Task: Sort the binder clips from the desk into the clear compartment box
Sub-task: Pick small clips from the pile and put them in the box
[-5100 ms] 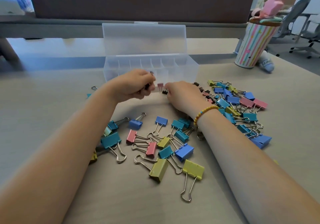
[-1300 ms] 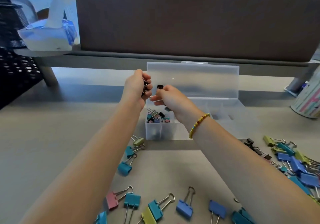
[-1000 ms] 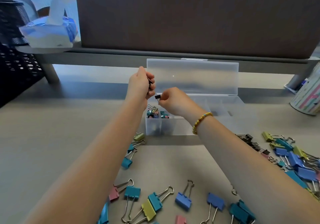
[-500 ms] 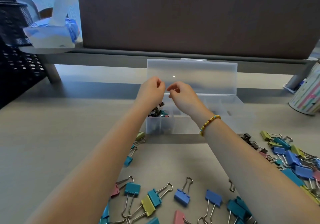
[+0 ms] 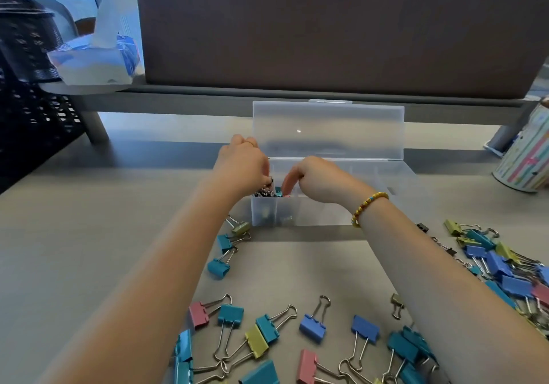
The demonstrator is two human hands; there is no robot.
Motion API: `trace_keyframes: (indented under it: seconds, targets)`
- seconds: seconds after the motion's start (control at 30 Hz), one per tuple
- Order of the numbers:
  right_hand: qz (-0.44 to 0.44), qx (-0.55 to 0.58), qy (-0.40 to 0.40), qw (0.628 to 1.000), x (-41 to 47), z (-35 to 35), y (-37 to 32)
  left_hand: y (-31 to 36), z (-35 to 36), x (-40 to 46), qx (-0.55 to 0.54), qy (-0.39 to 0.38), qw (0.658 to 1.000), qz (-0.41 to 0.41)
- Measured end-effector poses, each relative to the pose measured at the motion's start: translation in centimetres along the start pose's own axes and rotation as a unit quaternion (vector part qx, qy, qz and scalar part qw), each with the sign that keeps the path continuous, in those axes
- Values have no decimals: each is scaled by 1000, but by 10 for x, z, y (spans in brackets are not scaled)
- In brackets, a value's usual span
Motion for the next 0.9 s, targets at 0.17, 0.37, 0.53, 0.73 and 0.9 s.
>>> trace_keyframes:
  seconds: [0.17,0.37,0.53,0.73,0.9]
  targets:
    - [-17,-79,-42,996,-9,3,-2,6,1,3,63,0,998,8]
    - [-14,28,111,993,-34,-26,16,26,-14,-6,1,25,1000,0]
    - [-21,195,255,947,-88,-50,59,95,-24,-36,-228,49,971,49]
    - [45,191,160,968,-135,-25,106,158,20,-70,-173,-115,972,109]
    - [83,123,45,988,-165,-2,133,182,47,-93,-157,-179,963,129]
Point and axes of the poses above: each hand's wrist, its own x-axis towards the middle knuckle, its own z-axis out of the palm, y = z × x, the point moved 8 cm from there along x, towards the middle knuckle, and after that the axes turned 2 degrees about -x, right-handed, at the moved point
